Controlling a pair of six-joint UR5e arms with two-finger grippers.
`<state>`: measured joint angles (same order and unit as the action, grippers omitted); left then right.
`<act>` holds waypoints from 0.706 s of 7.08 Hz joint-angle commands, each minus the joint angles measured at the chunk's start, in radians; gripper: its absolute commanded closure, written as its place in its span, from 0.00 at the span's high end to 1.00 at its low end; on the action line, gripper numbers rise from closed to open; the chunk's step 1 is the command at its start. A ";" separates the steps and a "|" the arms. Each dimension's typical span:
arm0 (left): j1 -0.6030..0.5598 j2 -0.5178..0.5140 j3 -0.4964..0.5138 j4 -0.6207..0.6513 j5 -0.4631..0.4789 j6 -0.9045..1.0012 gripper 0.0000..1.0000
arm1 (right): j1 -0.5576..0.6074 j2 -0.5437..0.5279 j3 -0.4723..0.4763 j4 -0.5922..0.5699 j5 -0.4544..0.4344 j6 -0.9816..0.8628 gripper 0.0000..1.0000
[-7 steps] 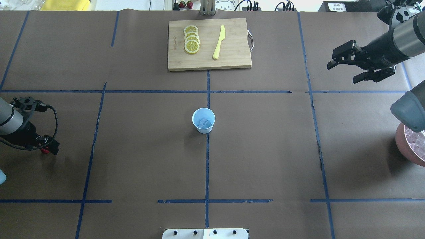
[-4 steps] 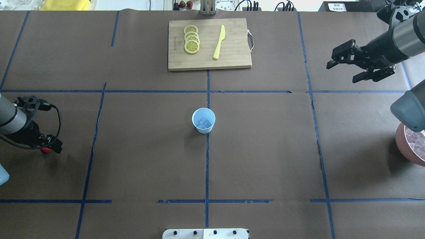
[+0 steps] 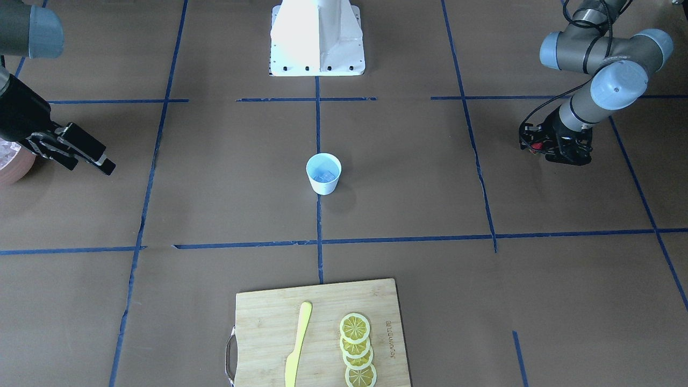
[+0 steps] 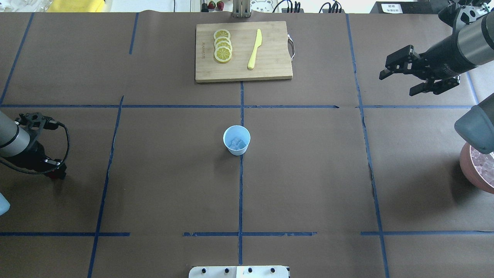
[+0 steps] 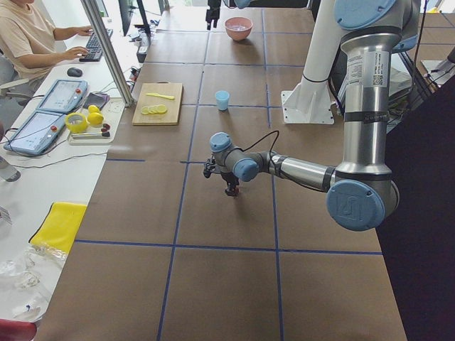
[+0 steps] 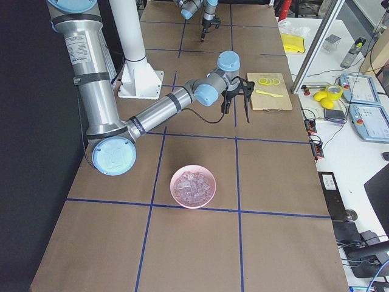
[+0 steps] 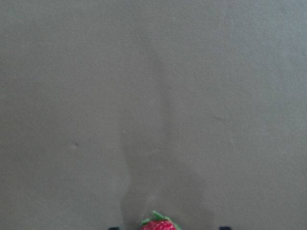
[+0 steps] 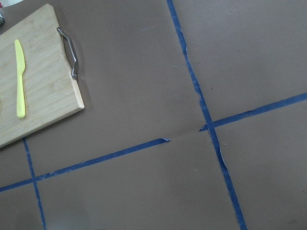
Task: Put ice and strawberries in cup
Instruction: 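Grasp the red strawberry with the left gripper while the right arm withdraws, then carry the strawberry over the blue cup with the left gripper and release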
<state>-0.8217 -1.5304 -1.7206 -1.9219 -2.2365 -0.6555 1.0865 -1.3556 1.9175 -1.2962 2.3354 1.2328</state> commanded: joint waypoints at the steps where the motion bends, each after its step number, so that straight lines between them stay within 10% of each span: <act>1: -0.002 -0.005 -0.013 0.001 0.000 0.000 0.00 | 0.000 -0.003 0.005 0.000 -0.001 0.001 0.99; 5: -0.001 -0.205 -0.162 0.012 -0.014 -0.210 0.00 | 0.000 -0.003 0.002 0.000 -0.001 -0.001 0.99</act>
<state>-0.8243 -1.6230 -1.8575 -1.9126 -2.2507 -0.7358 1.0861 -1.3590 1.9180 -1.2962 2.3347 1.2318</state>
